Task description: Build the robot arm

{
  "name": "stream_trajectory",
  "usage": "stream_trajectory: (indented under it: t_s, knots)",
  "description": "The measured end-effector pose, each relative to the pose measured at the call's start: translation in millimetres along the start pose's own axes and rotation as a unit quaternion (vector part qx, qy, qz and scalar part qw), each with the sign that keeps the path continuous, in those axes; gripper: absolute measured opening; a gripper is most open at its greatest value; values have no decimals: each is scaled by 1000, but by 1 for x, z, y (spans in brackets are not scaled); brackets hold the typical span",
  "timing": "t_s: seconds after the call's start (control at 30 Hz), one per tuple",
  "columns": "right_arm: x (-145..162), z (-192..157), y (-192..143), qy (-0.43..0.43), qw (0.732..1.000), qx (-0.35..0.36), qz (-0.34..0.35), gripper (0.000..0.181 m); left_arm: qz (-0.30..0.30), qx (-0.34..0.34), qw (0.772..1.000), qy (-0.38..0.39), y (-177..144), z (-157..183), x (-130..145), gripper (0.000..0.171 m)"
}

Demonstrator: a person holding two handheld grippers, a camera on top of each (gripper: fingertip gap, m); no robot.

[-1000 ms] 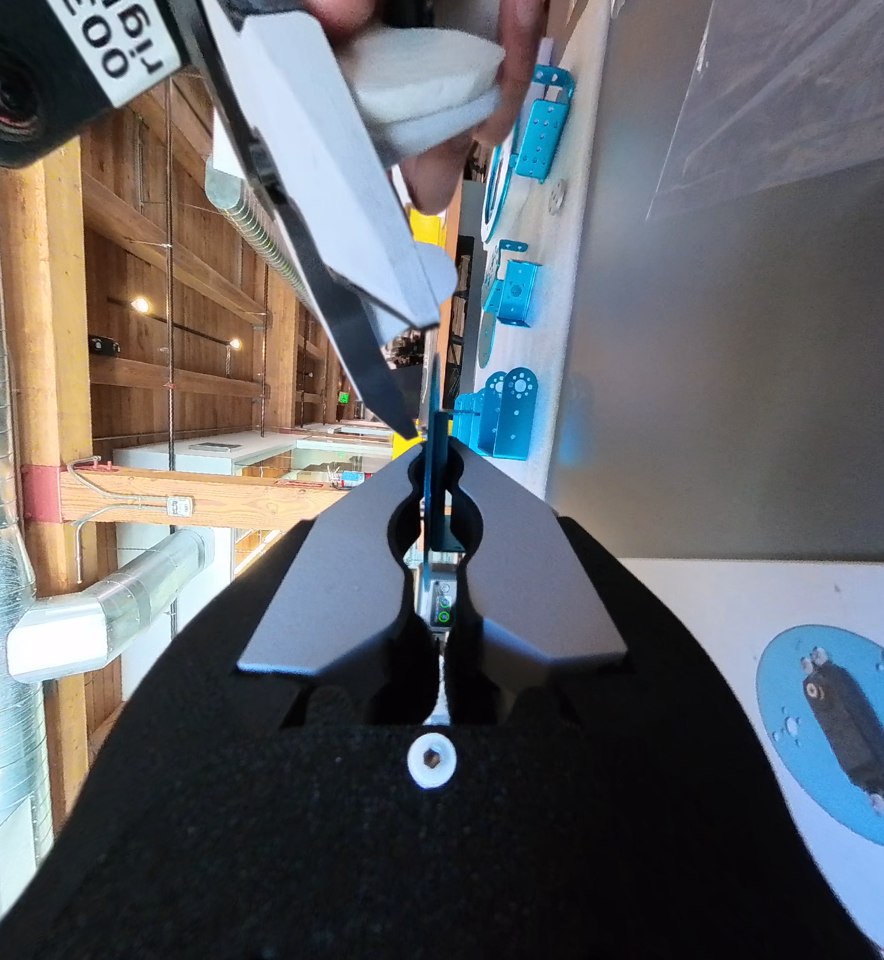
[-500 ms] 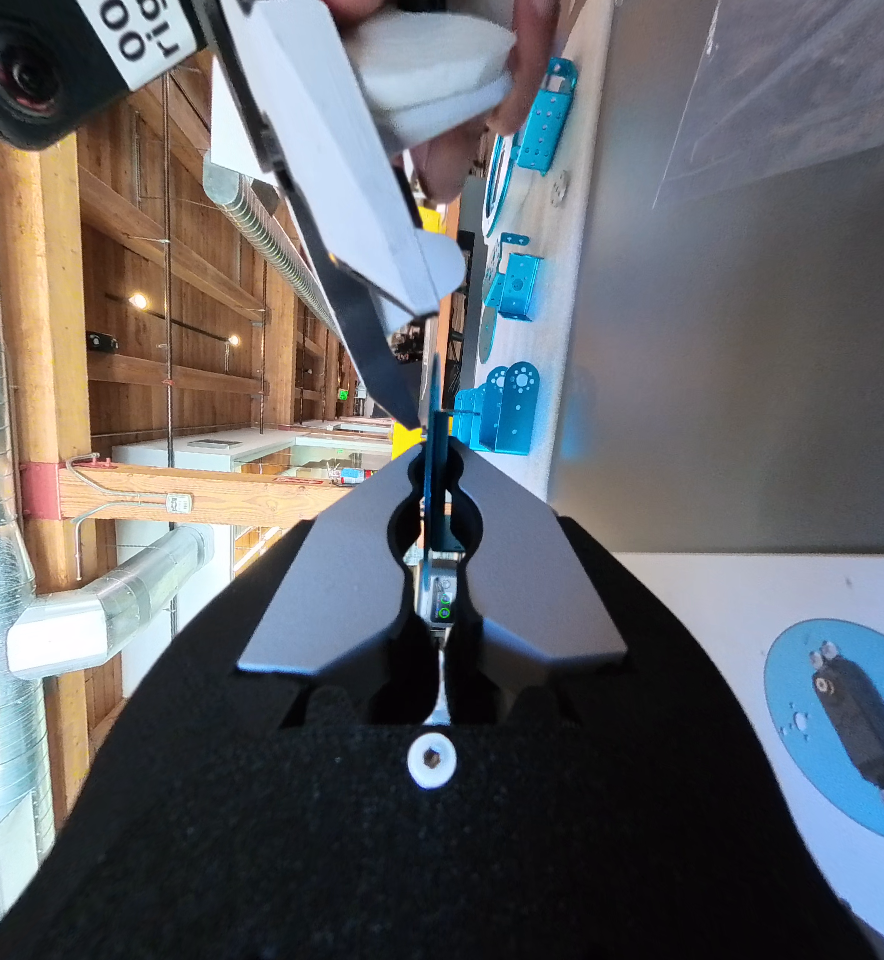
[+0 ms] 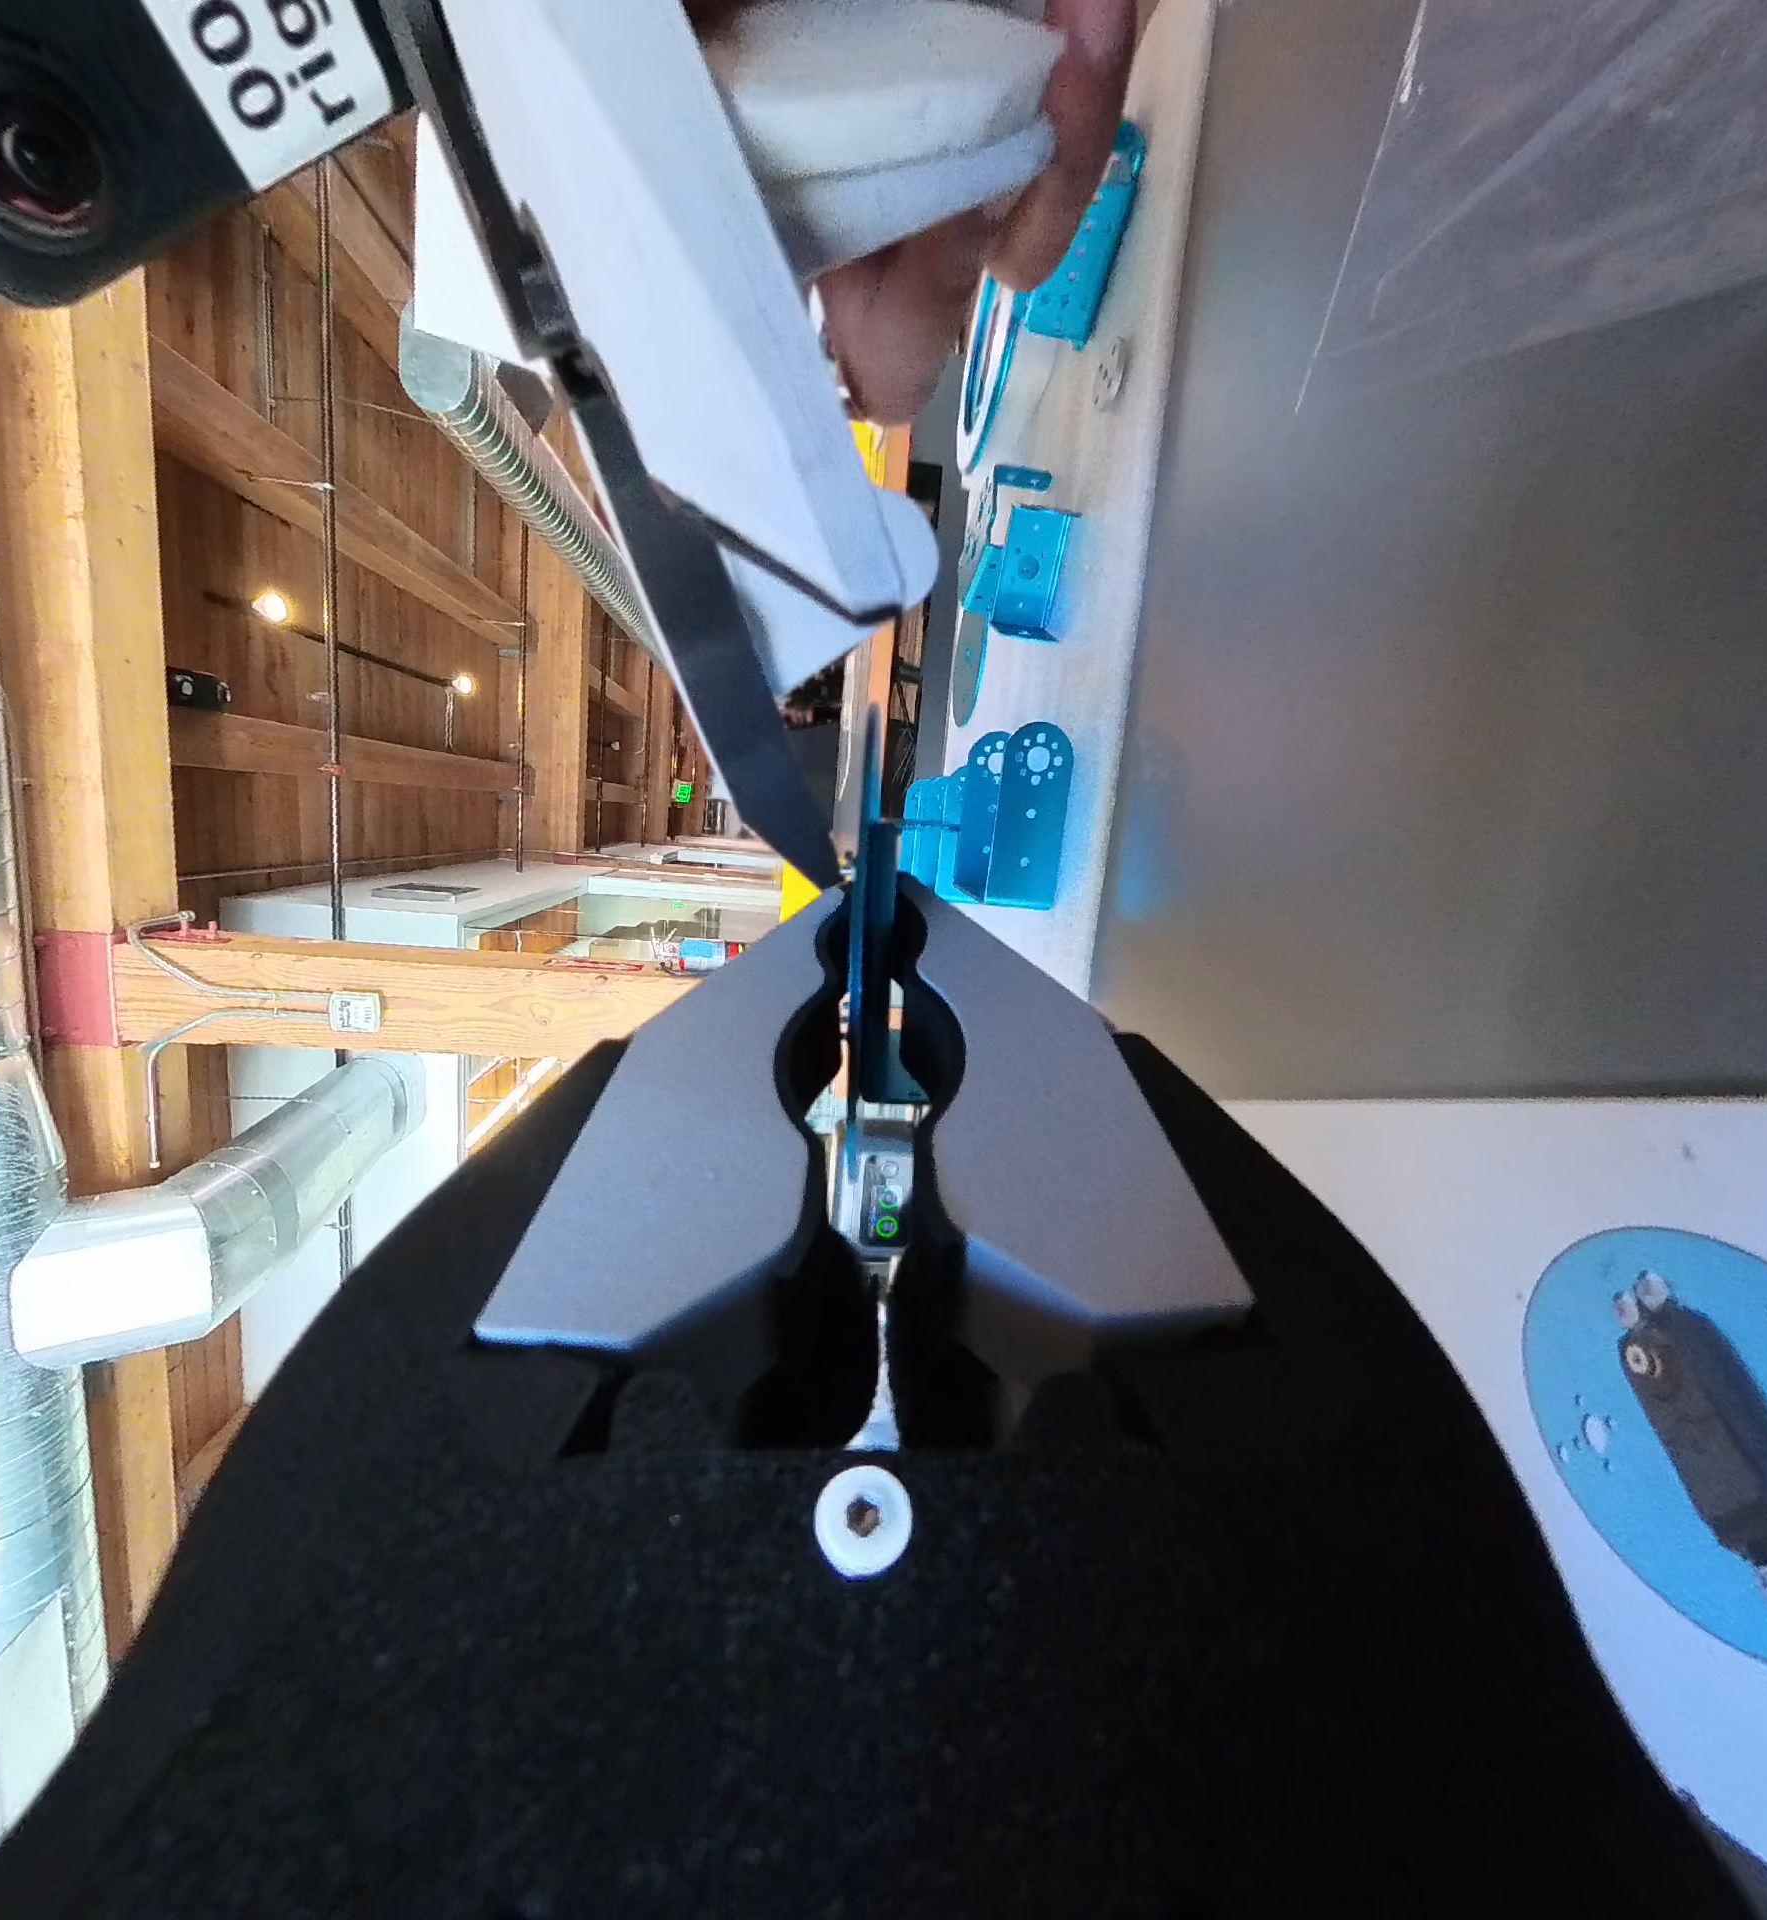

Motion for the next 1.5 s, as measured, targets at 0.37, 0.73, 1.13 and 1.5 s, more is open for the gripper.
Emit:
stream_trajectory:
  t_s: [0.37,0.73,1.13,1.5]
  knots:
    - [-1,0,3,14,1000,1,1,87,-10,0,1000,2,1,0,4,1]
    - [1,3,6,13,1000,15,-1,90,-17,-4,1000,5,1,-1,8,1]
    - [-2,3,6,19,999,14,27,93,-16,-1,1000,6,-2,-2,8,1]
    - [-1,5,3,30,999,19,23,93,-21,3,1000,-6,-2,-3,14,1]
Point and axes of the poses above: each gripper's, where its closed fingertips meet, y out along the fingers, x out of its underside, z = x × y across the jaws, the point moved 4 cm from there along -y, back along the fingers, and after that the axes turned 2 degrees about y, right-handed, at the moved point
